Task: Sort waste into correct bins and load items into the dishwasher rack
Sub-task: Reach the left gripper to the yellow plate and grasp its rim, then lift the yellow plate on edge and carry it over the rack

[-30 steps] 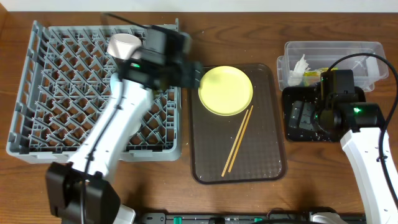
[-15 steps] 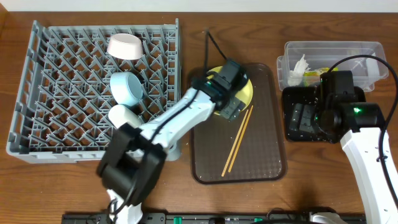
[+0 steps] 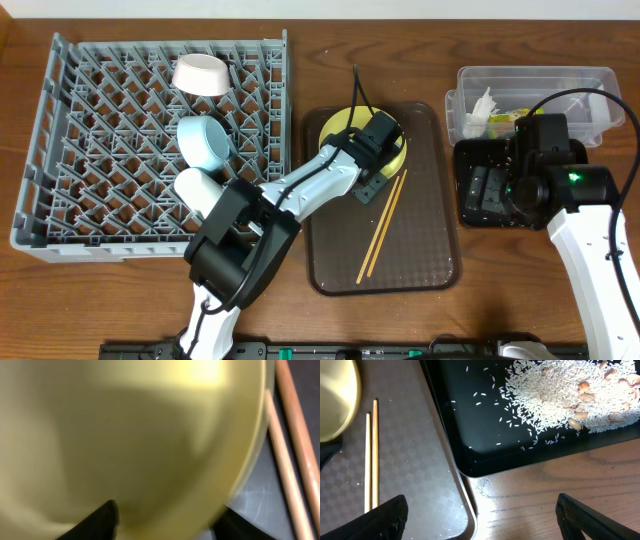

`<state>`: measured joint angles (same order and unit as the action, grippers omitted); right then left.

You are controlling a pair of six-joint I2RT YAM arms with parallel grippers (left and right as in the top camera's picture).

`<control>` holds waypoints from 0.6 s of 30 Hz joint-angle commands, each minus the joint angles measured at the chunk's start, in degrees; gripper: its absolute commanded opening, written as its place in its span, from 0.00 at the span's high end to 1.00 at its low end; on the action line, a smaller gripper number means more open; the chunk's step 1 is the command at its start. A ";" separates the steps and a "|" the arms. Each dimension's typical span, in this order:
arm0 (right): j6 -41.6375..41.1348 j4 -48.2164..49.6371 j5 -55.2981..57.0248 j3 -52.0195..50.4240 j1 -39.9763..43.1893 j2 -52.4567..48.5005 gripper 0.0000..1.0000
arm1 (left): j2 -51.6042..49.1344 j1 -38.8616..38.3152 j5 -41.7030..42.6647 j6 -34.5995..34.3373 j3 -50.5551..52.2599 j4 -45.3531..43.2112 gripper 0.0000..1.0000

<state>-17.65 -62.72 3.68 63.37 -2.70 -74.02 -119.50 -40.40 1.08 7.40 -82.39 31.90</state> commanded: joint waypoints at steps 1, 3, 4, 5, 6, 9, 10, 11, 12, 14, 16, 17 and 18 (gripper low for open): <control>-1.01 0.07 0.81 1.07 0.83 0.61 0.07 | -0.83 -0.20 -0.50 0.50 0.52 -0.11 0.58; -1.01 0.07 0.81 1.07 0.81 0.63 0.08 | -0.83 -0.20 -0.50 0.50 0.52 -0.11 0.72; -1.01 0.07 0.83 1.07 0.83 0.63 0.08 | -0.83 -0.20 -0.50 0.50 0.52 -0.09 0.77; -1.01 0.07 0.81 1.07 0.83 0.63 0.07 | -0.83 -0.20 -0.50 0.50 0.52 -0.11 0.81; -1.01 0.09 0.83 1.07 0.81 0.63 0.07 | -0.72 -0.20 -0.50 0.50 0.44 -0.09 0.86; -1.01 0.04 0.81 1.07 0.81 0.63 0.07 | -0.24 -0.33 -0.48 0.50 -0.13 0.11 0.94; -1.01 0.04 0.83 1.07 0.83 0.63 0.07 | 0.24 -0.46 -0.48 0.50 -0.31 0.13 0.94; -0.98 0.04 0.83 1.07 0.83 0.63 0.07 | 0.66 -0.59 -0.48 0.50 -0.42 0.11 0.94; -0.98 0.07 0.83 1.07 0.83 0.63 0.07 | 1.40 -0.83 -0.48 0.50 -0.59 0.11 0.94; -0.98 0.04 0.83 1.07 0.83 0.63 0.07 | 3.21 -1.20 -0.48 0.50 -1.01 0.15 0.94; -1.01 0.07 0.83 1.07 0.83 0.63 0.07 | 5.86 -1.46 -0.46 0.50 -1.11 0.11 0.94; -0.98 0.07 0.83 1.07 0.83 0.61 0.07 | 7.02 -1.49 -0.46 0.48 -1.11 0.11 0.94; -1.01 0.07 0.83 1.07 0.83 0.63 0.07 | 8.52 -1.49 -0.46 0.46 -1.11 0.13 0.94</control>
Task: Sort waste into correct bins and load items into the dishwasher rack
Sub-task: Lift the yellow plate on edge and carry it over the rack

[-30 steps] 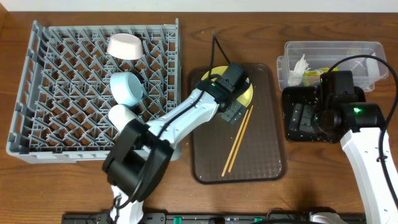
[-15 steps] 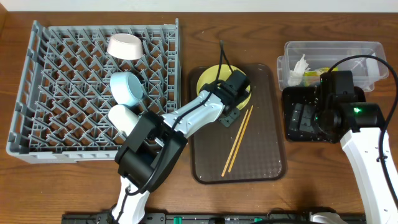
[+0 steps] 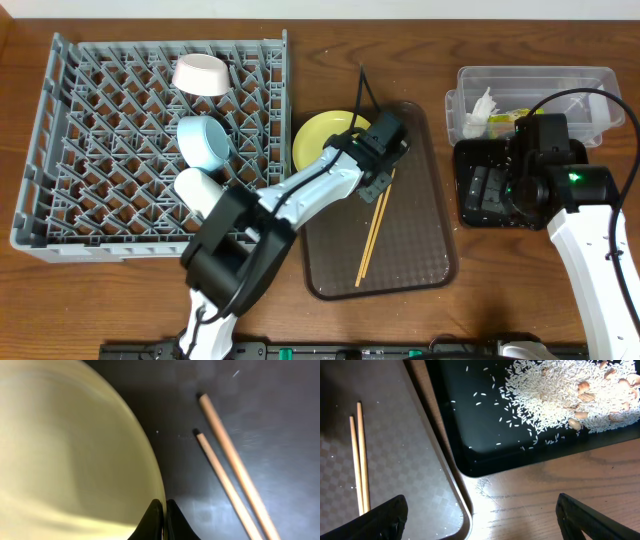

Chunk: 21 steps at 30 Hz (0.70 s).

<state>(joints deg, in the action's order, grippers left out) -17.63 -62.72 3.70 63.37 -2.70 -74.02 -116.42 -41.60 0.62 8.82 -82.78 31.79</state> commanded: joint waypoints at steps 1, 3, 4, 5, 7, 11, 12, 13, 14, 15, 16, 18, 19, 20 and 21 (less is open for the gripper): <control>-1.03 0.09 0.81 1.07 0.81 0.63 0.07 | 7.21 -0.26 0.00 -0.98 -0.72 0.26 0.94; -1.03 0.13 0.81 1.07 0.83 0.63 0.07 | 10.82 -0.07 0.00 -1.36 -0.72 0.48 0.94; -1.03 0.11 0.81 1.07 0.83 0.63 0.07 | 12.83 0.17 0.00 -2.03 -0.72 0.68 0.94; -1.03 0.11 0.81 1.07 0.83 0.63 0.07 | 14.64 0.44 0.00 -2.82 -0.72 0.76 0.94; -1.01 0.11 0.81 1.07 0.83 0.63 0.07 | 18.25 1.36 -0.02 -4.96 -0.72 1.03 0.94; -1.03 0.11 0.81 1.07 0.83 0.63 0.07 | 25.35 5.66 0.48 -11.72 -0.72 2.19 0.94; -1.01 0.11 0.81 1.07 0.83 0.63 0.07 | 26.80 7.41 2.10 -13.42 -0.72 2.58 0.94; -1.03 0.11 0.81 1.07 0.83 0.63 0.07 | 27.82 9.09 4.83 -14.14 -0.72 2.91 0.94; -1.03 0.11 0.81 1.07 0.83 0.63 0.07 | 28.74 11.39 9.44 -14.38 -0.72 3.10 0.94; -1.03 0.11 0.81 1.07 0.83 0.63 0.07 | 29.40 14.47 15.91 -15.21 -0.72 3.26 0.94; -1.03 0.11 0.79 1.07 0.83 0.63 0.07 | 29.51 15.91 18.84 -15.67 -0.72 3.28 0.94; -1.03 0.11 0.79 1.07 0.83 0.63 0.07 | 29.46 20.31 27.39 -17.55 -0.70 3.32 0.94; -1.03 0.11 0.79 1.07 0.81 0.63 0.07 | 29.18 22.73 32.09 -18.32 -0.63 3.30 0.94; -1.03 0.11 0.79 1.07 0.81 0.63 0.07 | 28.89 25.03 36.68 -19.12 -0.55 3.26 0.94; -1.03 0.11 0.79 1.07 0.81 0.63 0.07 | 28.55 26.91 40.76 -19.23 -0.55 3.26 0.94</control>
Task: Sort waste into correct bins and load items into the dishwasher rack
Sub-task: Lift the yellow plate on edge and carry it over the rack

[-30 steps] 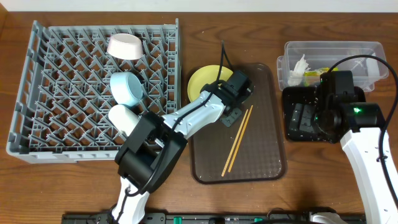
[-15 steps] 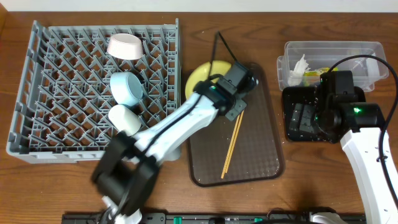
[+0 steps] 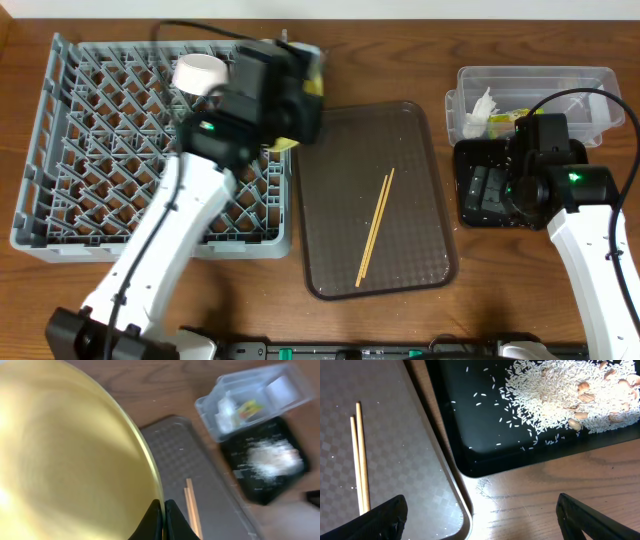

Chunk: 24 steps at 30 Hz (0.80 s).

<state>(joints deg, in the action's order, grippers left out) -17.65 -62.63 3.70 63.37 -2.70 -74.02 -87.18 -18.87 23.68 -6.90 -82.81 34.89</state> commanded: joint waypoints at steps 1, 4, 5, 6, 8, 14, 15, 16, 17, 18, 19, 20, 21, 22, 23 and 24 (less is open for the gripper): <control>-1.01 0.02 0.79 1.07 0.81 0.63 0.07 | -1.18 6.21 22.16 -3.52 -0.52 0.15 0.94; -1.01 0.02 0.76 1.07 0.81 0.63 0.07 | -2.56 10.78 31.69 -3.52 -0.50 0.20 0.94; -1.01 0.02 0.76 1.07 0.81 0.63 0.07 | -2.97 12.00 33.81 -3.50 -0.44 0.20 0.94; -1.01 0.02 0.79 1.07 0.81 0.63 0.07 | -3.41 13.25 35.71 -3.50 -0.28 0.17 0.94; -1.01 0.02 0.79 1.07 0.81 0.63 0.07 | -4.13 15.26 38.10 -3.52 0.09 0.20 0.94; -1.01 0.02 0.76 1.07 0.81 0.63 0.07 | -6.75 18.38 42.80 -3.50 0.90 0.33 0.94; -1.01 0.02 0.76 1.07 0.81 0.63 0.07 | -7.17 18.62 42.95 -3.50 0.90 0.48 0.94; -1.01 0.02 0.76 1.07 0.81 0.63 0.07 | -7.72 18.88 42.93 -3.50 0.98 0.55 0.94; -1.01 0.02 0.76 1.07 0.81 0.63 0.07 | -8.13 19.04 42.93 -3.48 1.01 0.66 0.94; -1.01 0.00 0.76 1.07 0.81 0.63 0.07 | -8.83 19.23 42.93 -3.48 1.07 0.68 0.94; -1.01 0.00 0.76 1.07 0.81 0.63 0.07 | -9.42 19.47 42.95 -3.48 1.07 0.68 0.94; -1.01 0.00 0.79 1.07 0.81 0.63 0.07 | -9.92 19.58 42.97 -3.48 1.07 0.68 0.94; -1.01 0.00 0.76 1.07 0.81 0.63 0.07 | -10.40 19.78 42.99 -3.48 1.07 0.70 0.94; -1.01 0.00 0.76 1.07 0.81 0.63 0.07 | -10.75 19.91 42.99 -3.48 1.07 0.68 0.94; -1.01 0.00 0.76 1.07 0.81 0.63 0.07 | -10.88 20.11 42.99 -3.41 1.07 0.61 0.94; -1.01 0.00 0.76 1.07 0.81 0.63 0.07 | -10.88 20.24 42.97 -3.04 1.07 0.50 0.94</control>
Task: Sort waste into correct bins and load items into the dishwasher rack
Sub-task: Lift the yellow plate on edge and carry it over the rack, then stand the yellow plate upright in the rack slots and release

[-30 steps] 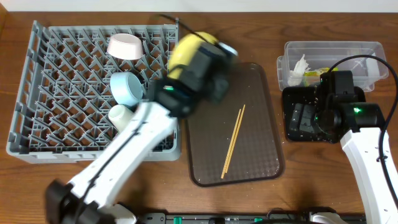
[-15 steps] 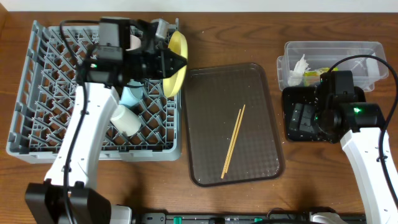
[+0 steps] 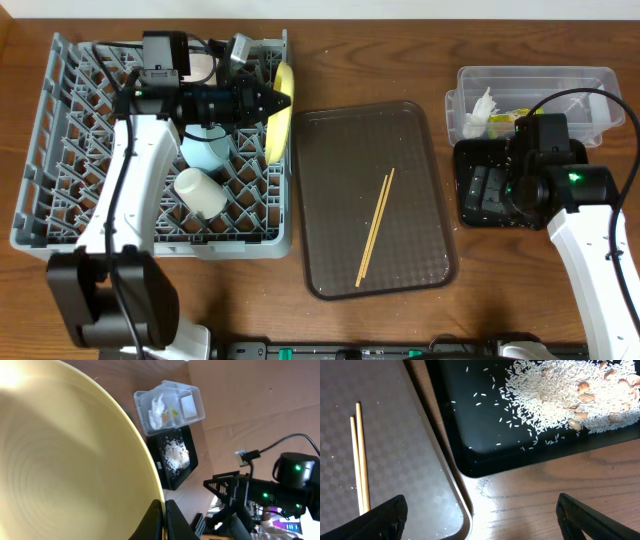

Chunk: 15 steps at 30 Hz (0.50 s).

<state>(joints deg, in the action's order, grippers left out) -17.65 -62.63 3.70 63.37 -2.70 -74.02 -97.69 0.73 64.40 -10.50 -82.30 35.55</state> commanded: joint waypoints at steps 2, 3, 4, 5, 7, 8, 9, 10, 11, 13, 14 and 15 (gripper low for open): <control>-1.01 0.00 0.79 1.07 0.81 0.63 0.07 | -0.07 1.05 2.27 0.76 0.55 -1.09 0.94; -1.01 0.00 0.79 1.07 0.81 0.63 0.07 | 0.13 1.25 2.29 0.76 0.55 -1.55 0.94; -1.01 0.00 0.79 1.07 0.81 0.63 0.07 | 0.50 1.53 2.32 0.76 0.55 -2.01 0.94; -1.01 0.00 0.76 1.07 0.81 0.63 0.07 | 0.94 1.75 2.32 0.76 0.55 -2.34 0.94; -1.01 0.02 0.76 1.07 0.81 0.61 0.06 | 1.90 2.45 2.32 0.74 0.55 -3.26 0.94; -1.01 0.02 0.79 1.07 0.81 0.63 0.06 | 2.32 2.86 2.29 0.74 0.55 -3.74 0.94; -1.01 0.04 0.79 1.07 0.81 0.63 0.06 | 2.73 3.45 2.27 0.72 0.52 -4.35 0.94; -1.01 0.04 0.79 1.07 0.81 0.61 0.06 | 3.04 4.07 2.25 0.72 0.52 -4.70 0.94; -1.01 0.04 0.79 1.07 0.81 0.63 0.06 | 3.23 5.03 2.23 0.68 0.52 -4.96 0.94; -1.01 0.04 0.76 1.07 0.81 0.63 0.06 | 3.28 6.88 2.01 0.46 0.55 -4.96 0.94; -1.01 0.04 0.76 1.07 0.81 0.63 0.07 | 3.28 7.67 2.01 0.48 0.55 -4.96 0.94; -1.01 0.07 0.79 1.07 0.81 0.63 0.06 | 3.26 8.72 2.03 0.48 0.55 -4.98 0.94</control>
<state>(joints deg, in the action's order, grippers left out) -17.65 -62.61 3.70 63.37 -2.70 -74.02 -95.83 6.96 65.54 -10.50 -81.95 30.89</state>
